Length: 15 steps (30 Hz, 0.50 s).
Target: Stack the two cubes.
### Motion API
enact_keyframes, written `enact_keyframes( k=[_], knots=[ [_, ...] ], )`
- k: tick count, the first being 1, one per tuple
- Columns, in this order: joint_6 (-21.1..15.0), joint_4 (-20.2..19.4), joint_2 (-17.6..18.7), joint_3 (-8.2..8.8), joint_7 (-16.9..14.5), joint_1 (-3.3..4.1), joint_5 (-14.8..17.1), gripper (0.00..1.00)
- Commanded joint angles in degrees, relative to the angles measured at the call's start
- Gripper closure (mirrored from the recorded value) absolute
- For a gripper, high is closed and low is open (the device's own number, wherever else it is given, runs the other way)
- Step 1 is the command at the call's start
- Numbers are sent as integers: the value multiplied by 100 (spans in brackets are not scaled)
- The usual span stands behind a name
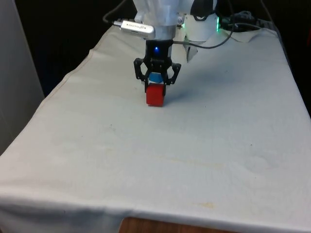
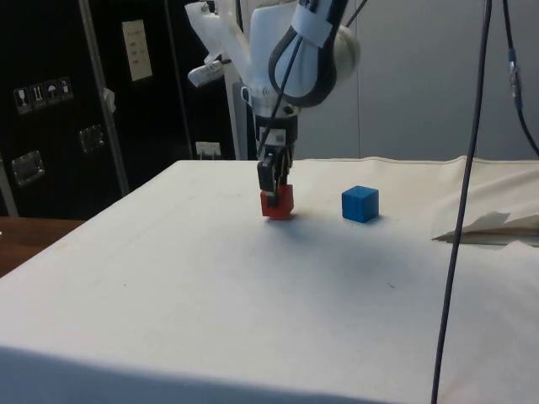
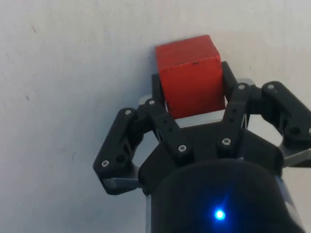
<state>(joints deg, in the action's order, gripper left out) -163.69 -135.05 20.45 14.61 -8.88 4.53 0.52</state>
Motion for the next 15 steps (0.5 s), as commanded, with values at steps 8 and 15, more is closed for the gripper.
enact_keyframes(
  k=[8, 15],
  knots=[
    [395, -74, -435, 97, 172, 46, -74, 99],
    [642, -160, -785, 120, 269, 34, -103, 99]
  ],
)
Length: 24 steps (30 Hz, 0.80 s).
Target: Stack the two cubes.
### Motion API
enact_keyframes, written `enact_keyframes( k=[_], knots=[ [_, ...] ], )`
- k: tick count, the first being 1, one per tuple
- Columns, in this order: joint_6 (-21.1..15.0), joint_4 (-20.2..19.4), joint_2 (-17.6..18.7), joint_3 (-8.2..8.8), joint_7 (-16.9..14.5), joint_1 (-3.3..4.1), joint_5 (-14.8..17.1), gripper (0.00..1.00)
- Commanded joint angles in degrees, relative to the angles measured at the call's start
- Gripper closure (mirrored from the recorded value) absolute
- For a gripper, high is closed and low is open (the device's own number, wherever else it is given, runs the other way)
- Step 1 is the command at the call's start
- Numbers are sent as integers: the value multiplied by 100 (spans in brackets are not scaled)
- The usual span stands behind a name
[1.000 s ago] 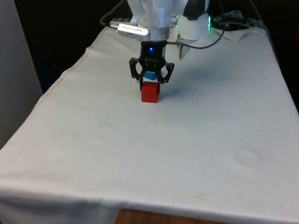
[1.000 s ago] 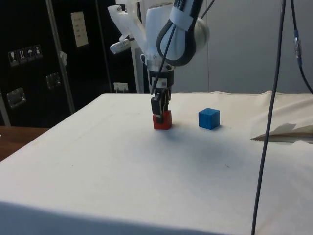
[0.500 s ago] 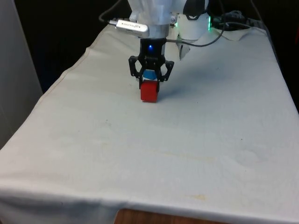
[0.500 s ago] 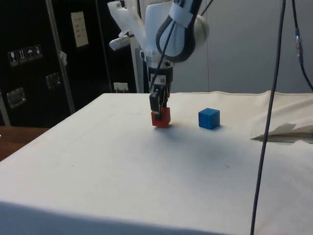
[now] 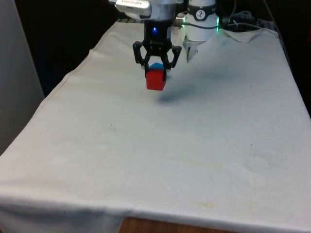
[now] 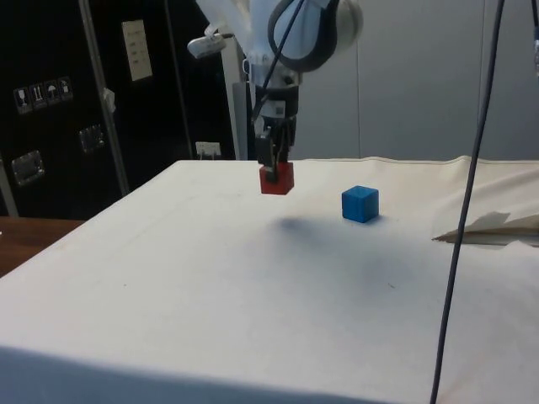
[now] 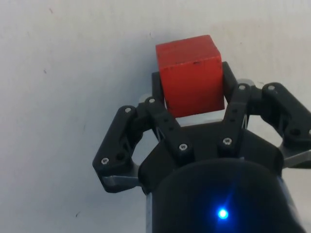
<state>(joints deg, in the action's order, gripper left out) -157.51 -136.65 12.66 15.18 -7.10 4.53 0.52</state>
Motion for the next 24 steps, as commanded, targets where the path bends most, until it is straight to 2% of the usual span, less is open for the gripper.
enact_keyframes(
  k=[1, 6, 7, 15, 24],
  knots=[
    [92, -17, -92, 63, 92, 34, -103, 99],
    [189, -17, -206, 17, 0, 0, 0, 99],
    [252, -17, -258, 40, 46, 17, -63, 99],
    [378, -17, -413, 40, 0, 0, 0, 99],
    [384, -178, -544, 138, 80, 0, -46, 99]
  ],
)
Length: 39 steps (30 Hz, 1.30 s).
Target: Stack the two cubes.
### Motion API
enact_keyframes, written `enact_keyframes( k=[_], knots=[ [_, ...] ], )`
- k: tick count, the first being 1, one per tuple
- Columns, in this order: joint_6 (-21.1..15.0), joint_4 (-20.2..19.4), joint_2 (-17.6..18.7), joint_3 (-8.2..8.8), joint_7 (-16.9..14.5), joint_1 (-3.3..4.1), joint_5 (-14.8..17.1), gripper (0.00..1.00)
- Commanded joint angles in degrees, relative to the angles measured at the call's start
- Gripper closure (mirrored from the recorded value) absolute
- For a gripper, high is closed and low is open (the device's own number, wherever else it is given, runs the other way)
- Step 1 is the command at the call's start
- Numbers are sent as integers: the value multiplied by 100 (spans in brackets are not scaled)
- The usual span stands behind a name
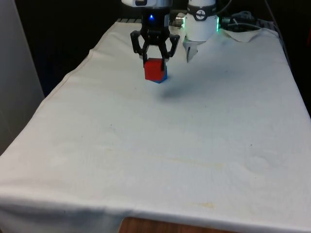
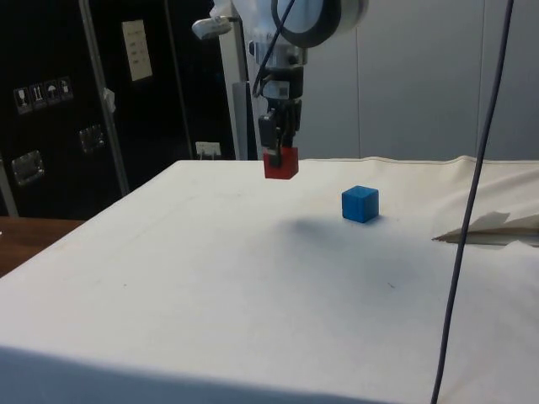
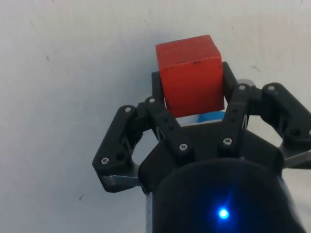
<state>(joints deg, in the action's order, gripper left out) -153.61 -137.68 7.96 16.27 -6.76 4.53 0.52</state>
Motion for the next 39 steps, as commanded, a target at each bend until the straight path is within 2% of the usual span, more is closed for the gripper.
enact_keyframes(
  k=[1, 10, 19, 20, 26, 28, 29, 35, 37, 38, 39],
  knots=[
    [0, -23, -17, 11, 0, 0, 0, 99],
    [0, -86, -80, 17, 0, 0, 0, 99],
    [0, -327, -413, 57, -69, -6, -63, 99],
    [0, -286, -344, 40, -86, 0, 0, 99],
    [6, -510, -693, 86, -92, -6, -80, 99],
    [0, -487, -659, 74, -132, 0, 0, 99],
    [6, -567, -773, 97, -103, -11, -86, 99],
    [6, -796, -1083, 138, -166, -29, -115, 99],
    [0, -859, -1163, 155, -195, -29, -115, 99],
    [0, -854, -1157, 155, -252, 0, -6, 99],
    [0, -900, -1215, 160, -212, -34, -115, 99]
  ],
)
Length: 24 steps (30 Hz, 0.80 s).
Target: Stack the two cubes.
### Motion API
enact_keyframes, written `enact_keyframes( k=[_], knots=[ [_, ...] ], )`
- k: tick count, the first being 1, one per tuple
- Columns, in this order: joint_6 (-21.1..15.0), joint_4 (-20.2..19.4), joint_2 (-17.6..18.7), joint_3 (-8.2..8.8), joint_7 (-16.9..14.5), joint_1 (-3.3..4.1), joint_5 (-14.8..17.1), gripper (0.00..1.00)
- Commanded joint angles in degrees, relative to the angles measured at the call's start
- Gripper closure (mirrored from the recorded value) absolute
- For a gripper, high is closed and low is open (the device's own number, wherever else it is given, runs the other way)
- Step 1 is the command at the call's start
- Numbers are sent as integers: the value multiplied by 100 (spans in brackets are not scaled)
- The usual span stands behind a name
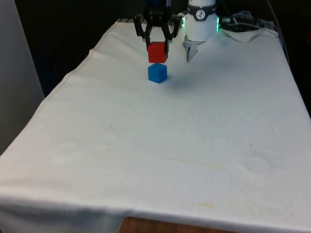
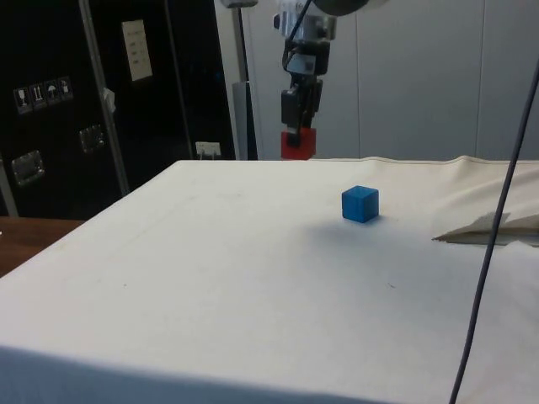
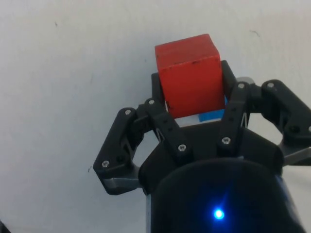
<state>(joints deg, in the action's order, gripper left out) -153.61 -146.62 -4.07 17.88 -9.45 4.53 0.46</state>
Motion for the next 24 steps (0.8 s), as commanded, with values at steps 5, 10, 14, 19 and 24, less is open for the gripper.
enact_keyframes(
  k=[5, 10, 14, 19, 24],
  knots=[
    [-11, -189, -241, 46, -29, -40, -103, 99],
    [-17, -378, -476, 92, -115, -46, -97, 99],
    [-29, -579, -699, 149, -218, -52, -92, 99],
    [-29, -756, -905, 206, -321, -63, -86, 99],
    [-29, -917, -1077, 264, -418, -74, -86, 99]
  ],
)
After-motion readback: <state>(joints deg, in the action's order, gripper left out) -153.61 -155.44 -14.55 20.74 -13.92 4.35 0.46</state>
